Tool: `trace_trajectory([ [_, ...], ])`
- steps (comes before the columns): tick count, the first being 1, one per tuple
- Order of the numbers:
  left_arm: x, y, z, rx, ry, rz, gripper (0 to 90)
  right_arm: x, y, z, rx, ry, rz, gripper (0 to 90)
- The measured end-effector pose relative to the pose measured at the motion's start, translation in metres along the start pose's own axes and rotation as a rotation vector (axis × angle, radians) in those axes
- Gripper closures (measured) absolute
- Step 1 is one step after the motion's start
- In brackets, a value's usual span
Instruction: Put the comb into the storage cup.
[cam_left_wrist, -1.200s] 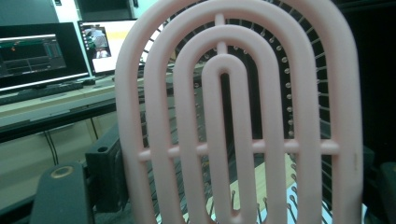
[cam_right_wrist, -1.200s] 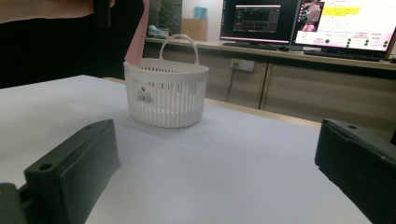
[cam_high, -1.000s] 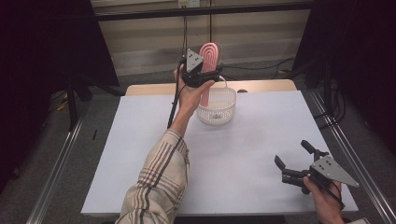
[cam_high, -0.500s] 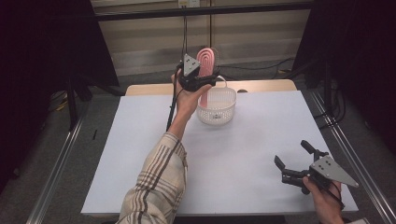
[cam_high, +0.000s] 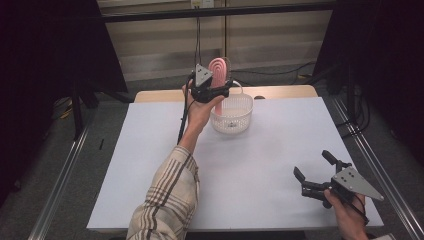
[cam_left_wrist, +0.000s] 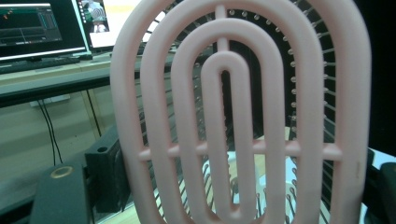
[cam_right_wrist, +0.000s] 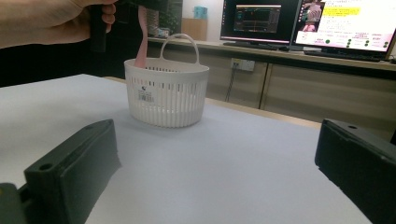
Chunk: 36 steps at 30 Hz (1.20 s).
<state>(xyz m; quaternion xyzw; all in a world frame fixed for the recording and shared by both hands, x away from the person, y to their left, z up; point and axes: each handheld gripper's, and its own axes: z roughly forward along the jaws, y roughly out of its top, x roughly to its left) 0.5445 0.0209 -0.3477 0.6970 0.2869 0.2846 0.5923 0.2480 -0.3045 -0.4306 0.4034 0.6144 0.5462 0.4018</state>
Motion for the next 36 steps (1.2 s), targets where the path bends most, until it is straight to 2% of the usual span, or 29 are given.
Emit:
trace_trajectory([
  [6, 0.0, -0.006, 0.0, 0.022, 0.011, 0.001, 20.7, 0.0, 0.0, 0.0, 0.0, 0.001, -0.002, 0.0],
  [36, 0.003, -0.028, 0.003, 0.079, -0.002, -0.032, 20.6, 0.0, 0.0, 0.0, 0.002, 0.001, -0.004, 0.0],
])
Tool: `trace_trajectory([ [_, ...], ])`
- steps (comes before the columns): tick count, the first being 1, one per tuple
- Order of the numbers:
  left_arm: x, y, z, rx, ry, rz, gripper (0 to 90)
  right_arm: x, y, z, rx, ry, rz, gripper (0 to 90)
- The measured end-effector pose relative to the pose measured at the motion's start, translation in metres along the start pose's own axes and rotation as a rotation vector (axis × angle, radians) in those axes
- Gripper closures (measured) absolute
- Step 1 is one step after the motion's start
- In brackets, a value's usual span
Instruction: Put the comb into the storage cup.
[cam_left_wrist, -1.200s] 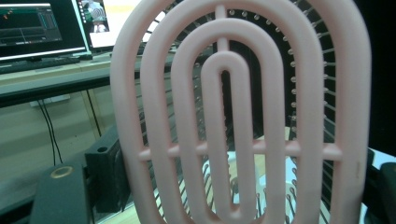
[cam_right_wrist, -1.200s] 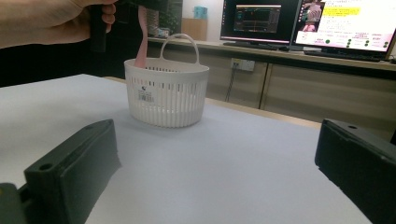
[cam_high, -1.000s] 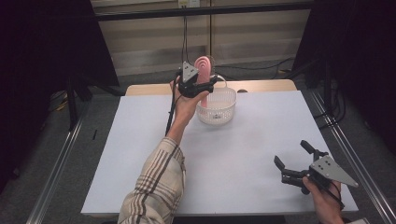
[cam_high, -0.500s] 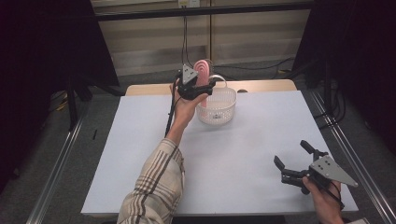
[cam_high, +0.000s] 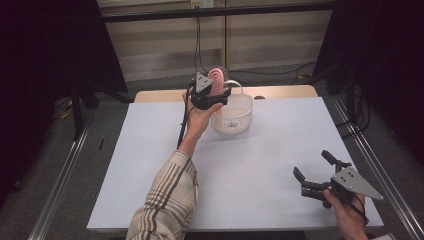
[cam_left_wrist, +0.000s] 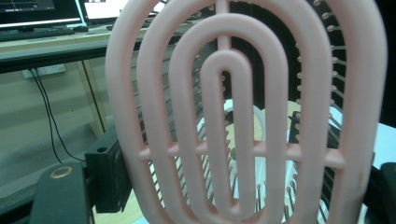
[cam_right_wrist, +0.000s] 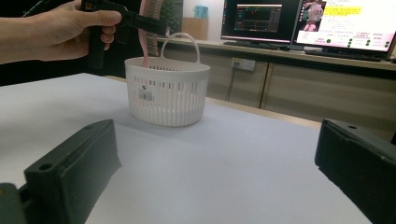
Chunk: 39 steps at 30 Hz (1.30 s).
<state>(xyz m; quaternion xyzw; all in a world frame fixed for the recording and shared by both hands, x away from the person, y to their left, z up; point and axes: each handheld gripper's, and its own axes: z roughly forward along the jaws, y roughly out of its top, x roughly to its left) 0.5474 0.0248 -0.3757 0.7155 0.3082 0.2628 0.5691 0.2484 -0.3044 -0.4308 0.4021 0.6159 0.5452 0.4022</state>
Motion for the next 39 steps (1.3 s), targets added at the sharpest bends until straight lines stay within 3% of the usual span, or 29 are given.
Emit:
trace_trajectory([
  [24, 0.001, -0.007, 0.0, 0.022, -0.009, -0.004, 20.2, 0.0, 0.0, 0.0, 0.001, 0.0, -0.003, 0.0],
  [39, 0.012, -0.007, -0.003, 0.039, 0.018, -0.045, 17.9, 0.0, 0.0, 0.0, 0.003, 0.003, -0.003, 0.0],
])
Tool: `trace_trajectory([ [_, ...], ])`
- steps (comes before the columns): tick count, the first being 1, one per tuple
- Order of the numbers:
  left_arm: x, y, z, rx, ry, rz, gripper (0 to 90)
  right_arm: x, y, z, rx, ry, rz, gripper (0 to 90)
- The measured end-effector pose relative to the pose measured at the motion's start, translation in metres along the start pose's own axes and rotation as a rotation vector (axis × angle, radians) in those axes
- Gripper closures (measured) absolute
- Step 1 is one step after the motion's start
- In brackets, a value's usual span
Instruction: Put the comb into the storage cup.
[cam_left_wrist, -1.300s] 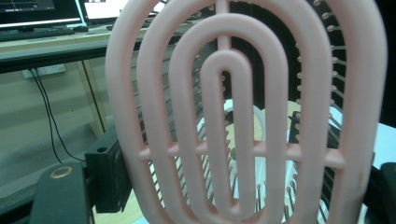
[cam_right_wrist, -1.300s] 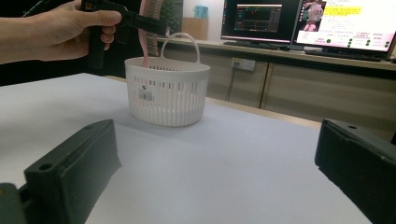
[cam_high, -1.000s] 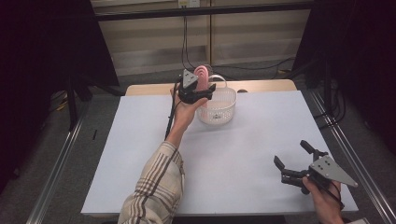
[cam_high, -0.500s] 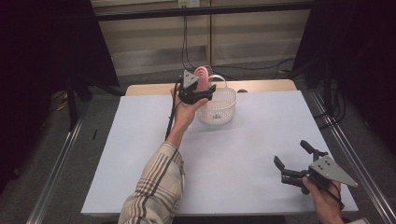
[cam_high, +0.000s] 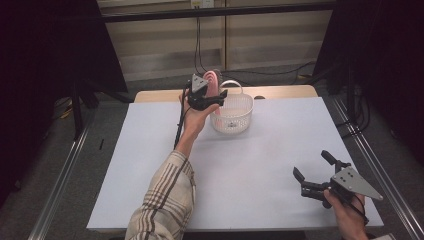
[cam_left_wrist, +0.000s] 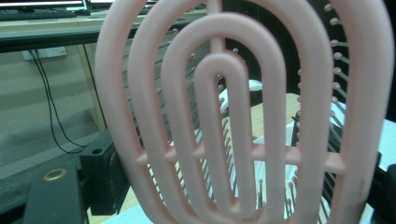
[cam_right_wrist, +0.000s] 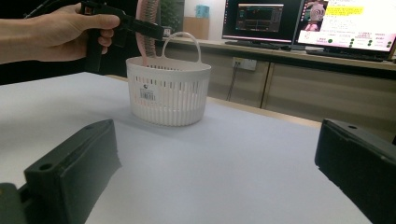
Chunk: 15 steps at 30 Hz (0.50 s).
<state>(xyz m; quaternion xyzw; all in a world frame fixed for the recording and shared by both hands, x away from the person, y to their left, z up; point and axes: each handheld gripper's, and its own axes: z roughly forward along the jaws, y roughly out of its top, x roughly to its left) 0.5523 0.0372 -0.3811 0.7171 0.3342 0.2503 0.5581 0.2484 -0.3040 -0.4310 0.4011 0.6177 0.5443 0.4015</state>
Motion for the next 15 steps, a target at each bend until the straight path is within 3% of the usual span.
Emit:
trace_trajectory([
  [10, 0.0053, 0.0005, -0.0015, -0.002, 0.015, -0.008, 15.8, 0.0002, -0.0002, 0.0007, 0.001, 0.001, -0.002, 0.0],
  [15, 0.0088, -0.0001, -0.0021, -0.003, 0.012, -0.035, 14.9, 0.0005, -0.0001, 0.0005, 0.001, 0.004, -0.004, 0.0],
])
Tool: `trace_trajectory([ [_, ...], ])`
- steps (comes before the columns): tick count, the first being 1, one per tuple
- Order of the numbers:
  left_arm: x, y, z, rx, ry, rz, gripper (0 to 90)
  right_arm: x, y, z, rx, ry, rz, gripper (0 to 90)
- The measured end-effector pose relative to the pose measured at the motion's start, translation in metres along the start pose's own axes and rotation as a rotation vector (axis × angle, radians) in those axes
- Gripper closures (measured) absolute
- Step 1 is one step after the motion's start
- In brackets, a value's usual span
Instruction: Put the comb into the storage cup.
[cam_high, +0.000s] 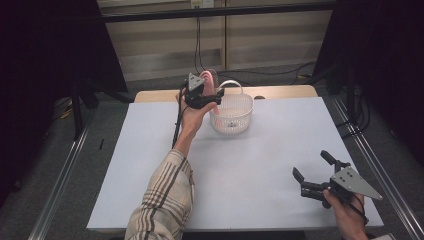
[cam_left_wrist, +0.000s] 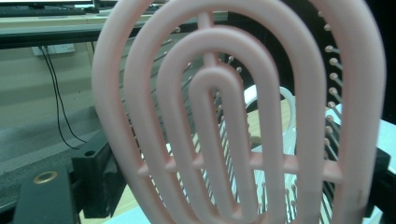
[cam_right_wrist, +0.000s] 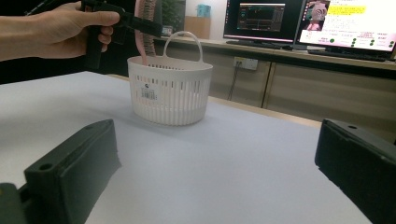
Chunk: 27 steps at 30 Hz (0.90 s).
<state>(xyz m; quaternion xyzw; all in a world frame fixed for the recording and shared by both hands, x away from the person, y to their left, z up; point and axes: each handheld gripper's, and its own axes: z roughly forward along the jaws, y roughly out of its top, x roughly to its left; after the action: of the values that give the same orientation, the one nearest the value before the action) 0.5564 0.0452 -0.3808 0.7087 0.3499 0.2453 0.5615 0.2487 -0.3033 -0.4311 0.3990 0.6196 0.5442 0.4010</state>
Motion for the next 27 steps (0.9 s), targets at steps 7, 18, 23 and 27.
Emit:
trace_trajectory([
  [7, 0.005, 0.001, -0.002, 0.004, 0.0, -0.013, 13.2, 0.0, 0.0, 0.0, 0.001, 0.0, 0.003, 0.0],
  [18, 0.011, 0.002, -0.007, 0.001, -0.018, -0.023, 10.8, 0.0, -0.001, 0.001, 0.007, 0.002, 0.002, 0.0],
  [23, 0.011, 0.003, -0.008, 0.004, -0.019, -0.015, 8.9, 0.0, -0.001, 0.001, 0.011, 0.003, 0.003, 0.0],
  [27, 0.011, 0.003, -0.009, 0.009, -0.022, -0.014, 5.3, 0.0, -0.001, 0.001, 0.013, 0.003, 0.0, 0.0],
])
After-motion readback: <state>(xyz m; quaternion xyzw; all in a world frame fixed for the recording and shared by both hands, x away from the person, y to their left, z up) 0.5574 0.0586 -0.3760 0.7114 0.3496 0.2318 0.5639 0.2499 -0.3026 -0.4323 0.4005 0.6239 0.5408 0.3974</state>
